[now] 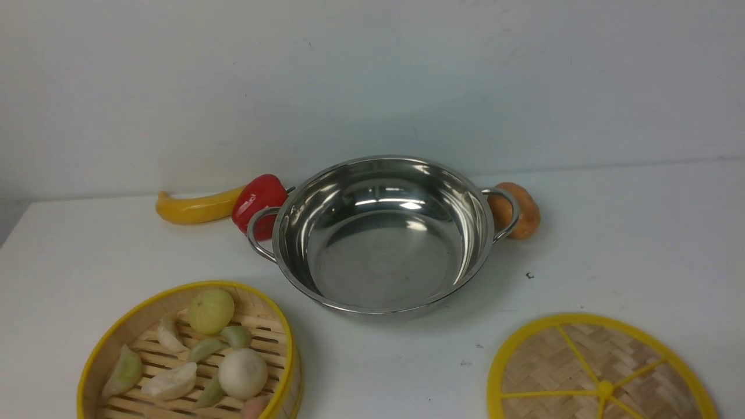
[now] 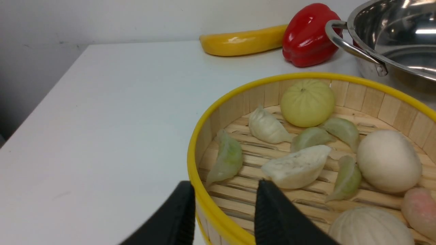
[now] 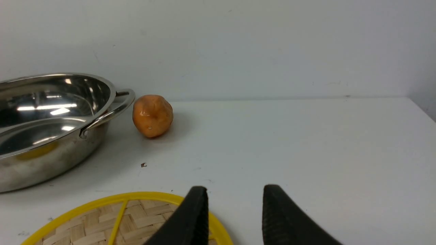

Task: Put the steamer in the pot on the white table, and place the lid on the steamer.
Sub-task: 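Grasp the rim of the steamer basket holding the buns with the left gripper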

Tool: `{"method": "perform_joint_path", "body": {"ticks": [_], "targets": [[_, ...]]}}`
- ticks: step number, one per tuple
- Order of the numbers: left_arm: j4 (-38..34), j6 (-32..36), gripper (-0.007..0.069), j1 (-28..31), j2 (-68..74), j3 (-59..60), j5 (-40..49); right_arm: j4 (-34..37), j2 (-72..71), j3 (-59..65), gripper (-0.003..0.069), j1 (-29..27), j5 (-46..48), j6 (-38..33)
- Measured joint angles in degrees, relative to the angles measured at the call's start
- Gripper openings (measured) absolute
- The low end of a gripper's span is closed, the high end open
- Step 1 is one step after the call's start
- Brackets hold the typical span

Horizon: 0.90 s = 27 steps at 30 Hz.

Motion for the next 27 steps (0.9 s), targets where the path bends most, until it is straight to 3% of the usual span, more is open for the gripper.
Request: {"method": "perform_joint_path", "body": {"ticks": [11,18,27], "targets": [[1.28,0.18,0.0242,0.0,0.0,0.0,-3.38,0.0,0.0,0.0,0.0243,0.0,0.0,0.0],[-16.76,-11.89,0.0242,0.0,-0.04,0.0,-21.49,0.0,0.0,0.0,0.0243,0.0,0.0,0.0],[-22.31,-19.81,0.0242,0.0,-0.12,0.0,-21.02,0.0,0.0,0.0,0.0243,0.0,0.0,0.0]]}}
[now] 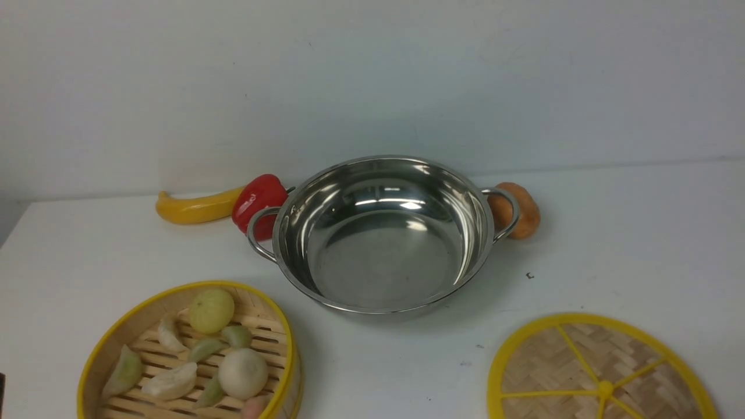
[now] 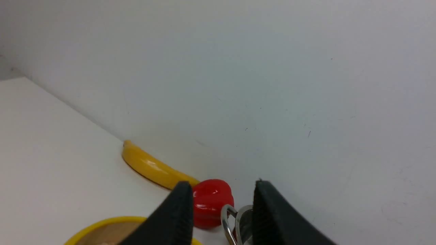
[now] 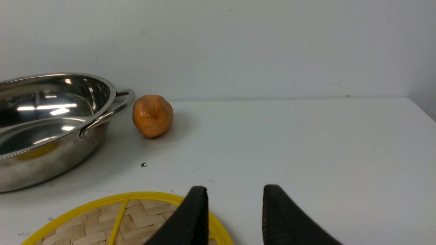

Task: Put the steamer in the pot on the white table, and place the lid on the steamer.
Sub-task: 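Grasp the rim of the steamer basket holding the buns with the left gripper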

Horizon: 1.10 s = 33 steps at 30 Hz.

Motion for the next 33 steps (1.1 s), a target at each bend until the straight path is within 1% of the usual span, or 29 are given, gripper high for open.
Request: {"method": "perform_joint_path", "body": {"ticks": [4,9,11,14,16,19,22,24,25,26,27,28,29,30,31,32,33], "targets": [[-0.01,-1.11,0.0242,0.0,0.0,0.0,6.63,0.0,0.0,0.0,0.0243,0.0,0.0,0.0],[-0.4,1.41,0.0242,0.0,0.32,-0.36,17.21,0.0,0.0,0.0,0.0243,0.0,0.0,0.0],[-2.62,3.32,0.0242,0.0,1.71,-1.47,19.06,0.0,0.0,0.0,0.0243,0.0,0.0,0.0],[-8.82,7.14,0.0242,0.0,5.34,-5.14,20.25,0.0,0.0,0.0,0.0243,0.0,0.0,0.0],[-12.35,11.2,0.0242,0.0,7.84,-7.88,21.43,0.0,0.0,0.0,0.0243,0.0,0.0,0.0],[-16.48,21.02,0.0242,0.0,12.44,-15.22,27.11,0.0,0.0,0.0,0.0243,0.0,0.0,0.0],[-17.03,29.87,0.0242,0.0,17.74,-23.1,35.02,0.0,0.0,0.0,0.0243,0.0,0.0,0.0],[-15.87,32.12,0.0242,0.0,21.33,-28.78,41.87,0.0,0.0,0.0,0.0243,0.0,0.0,0.0],[-15.61,32.3,0.0242,0.0,21.76,-29.34,42.6,0.0,0.0,0.0,0.0243,0.0,0.0,0.0],[-12.05,33.1,0.0242,0.0,25.92,-34.76,50.2,0.0,0.0,0.0,0.0243,0.0,0.0,0.0],[-9.17,33.1,0.0242,0.0,28.52,-37.73,54.93,0.0,0.0,0.0,0.0243,0.0,0.0,0.0],[-7.21,33.1,0.0242,0.0,30.14,-38.88,56.8,0.0,0.0,0.0,0.0243,0.0,0.0,0.0],[-4.41,33.04,0.0242,0.0,32.42,-41.54,61.28,0.0,0.0,0.0,0.0243,0.0,0.0,0.0],[0.6,32.9,0.0242,0.0,35.91,-44.27,65.73,0.0,0.0,0.0,0.0243,0.0,0.0,0.0],[1.31,32.9,0.0242,0.0,37.07,-45.06,66.88,0.0,0.0,0.0,0.0243,0.0,0.0,0.0],[5.35,32.9,0.0242,0.0,40.52,-47.04,69.0,0.0,0.0,0.0,0.0243,0.0,0.0,0.0],[7.27,32.9,0.0242,0.0,41.65,-47.61,69.37,0.0,0.0,0.0,0.0243,0.0,0.0,0.0]]}}
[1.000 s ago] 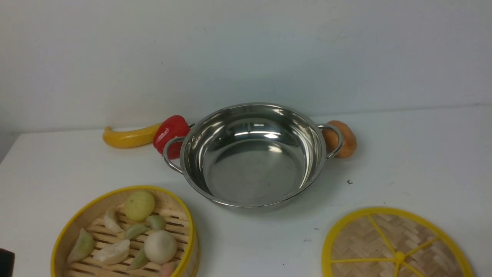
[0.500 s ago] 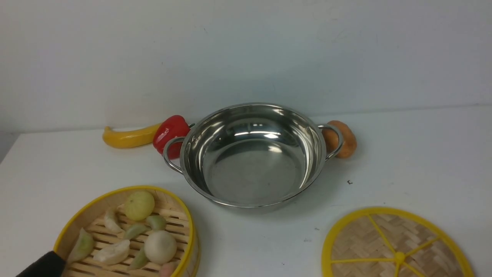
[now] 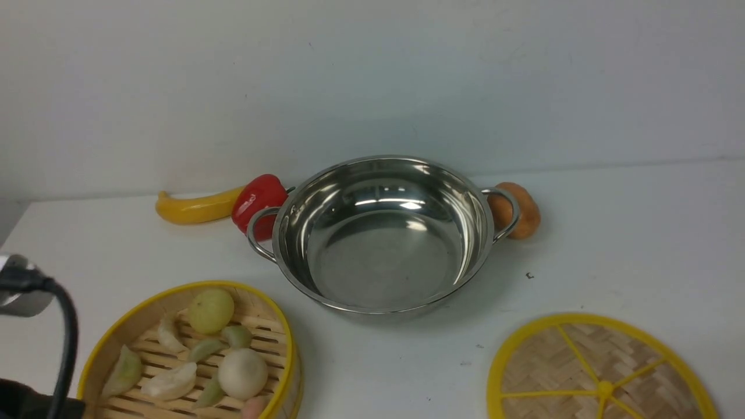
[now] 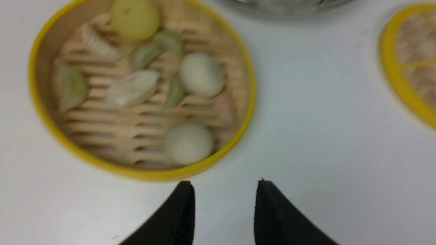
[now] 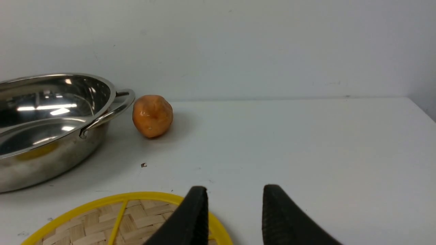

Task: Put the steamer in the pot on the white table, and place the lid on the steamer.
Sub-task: 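Grasp the rim of the steamer basket holding the buns with the left gripper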

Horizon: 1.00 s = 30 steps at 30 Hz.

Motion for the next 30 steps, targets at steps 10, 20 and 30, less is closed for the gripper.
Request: {"method": "perform_joint_path", "body": {"ticks": [10,20,30], "targets": [[17.76,-13.75,0.0242,0.0,23.64,-3.76,-1.87,0.0,0.0,0.0,0.0243,0.0,0.0,0.0],[20.02,-25.35,0.0242,0.95,37.41,-3.81,-3.35,0.0,0.0,0.0,0.0243,0.0,-0.05,0.0],[9.92,-30.79,0.0242,1.36,44.02,-3.81,-13.33,0.0,0.0,0.0,0.0243,0.0,-0.05,0.0]]}}
